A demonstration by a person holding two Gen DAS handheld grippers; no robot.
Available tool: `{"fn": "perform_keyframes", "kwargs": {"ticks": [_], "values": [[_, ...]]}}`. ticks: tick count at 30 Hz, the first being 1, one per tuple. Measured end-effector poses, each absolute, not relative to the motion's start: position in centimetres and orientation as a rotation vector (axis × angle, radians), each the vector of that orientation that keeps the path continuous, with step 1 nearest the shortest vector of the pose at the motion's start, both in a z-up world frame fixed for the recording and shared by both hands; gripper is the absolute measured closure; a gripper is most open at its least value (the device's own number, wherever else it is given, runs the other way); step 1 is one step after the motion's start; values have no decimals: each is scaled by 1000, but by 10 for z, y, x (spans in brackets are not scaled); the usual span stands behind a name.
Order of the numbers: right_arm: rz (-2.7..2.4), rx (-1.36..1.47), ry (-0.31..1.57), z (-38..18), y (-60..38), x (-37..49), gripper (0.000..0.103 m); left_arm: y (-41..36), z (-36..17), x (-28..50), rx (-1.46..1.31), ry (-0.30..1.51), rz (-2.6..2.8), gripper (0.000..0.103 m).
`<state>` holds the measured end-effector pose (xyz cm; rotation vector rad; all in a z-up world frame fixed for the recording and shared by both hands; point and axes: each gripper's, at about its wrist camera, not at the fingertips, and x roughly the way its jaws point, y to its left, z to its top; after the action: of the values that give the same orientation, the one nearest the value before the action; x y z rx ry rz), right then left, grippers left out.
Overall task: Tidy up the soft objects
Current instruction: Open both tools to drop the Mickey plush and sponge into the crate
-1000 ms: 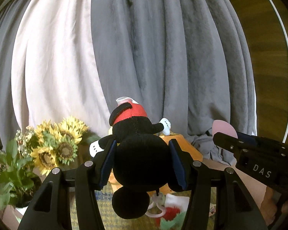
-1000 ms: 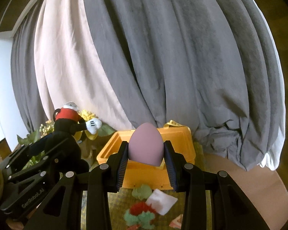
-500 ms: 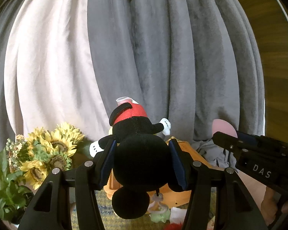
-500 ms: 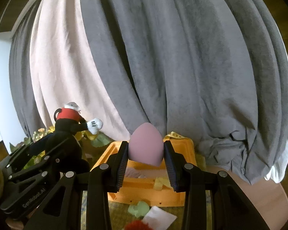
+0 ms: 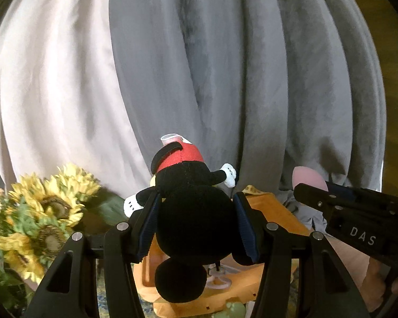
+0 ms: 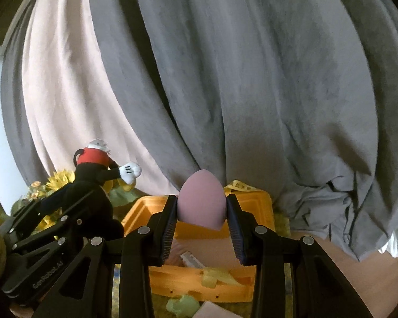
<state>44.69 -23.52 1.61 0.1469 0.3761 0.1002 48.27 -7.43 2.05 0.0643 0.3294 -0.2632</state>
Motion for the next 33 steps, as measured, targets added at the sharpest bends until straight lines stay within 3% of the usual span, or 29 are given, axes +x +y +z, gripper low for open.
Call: {"fn": "perform_keyframes", "kwargs": {"ticks": [24,27,29,30,31,33], "values": [[53,131,630,-58,-251,541,65,-94,-56,572,107,572,-271,49],[54,140,649,-63,-252,544,64,-94,-55,575,109,579,-267,37],[52,152,668,-65,-253,547,60,-93,-53,574,112,574,-264,37],[49,162,675,-66,-254,549,49,-93,-52,573,115,574,-262,37],[43,172,675,-66,-256,548,45,-93,-51,572,114,571,-260,36],[32,166,662,-64,-256,544,45,-91,-48,567,110,563,-257,35]]}}
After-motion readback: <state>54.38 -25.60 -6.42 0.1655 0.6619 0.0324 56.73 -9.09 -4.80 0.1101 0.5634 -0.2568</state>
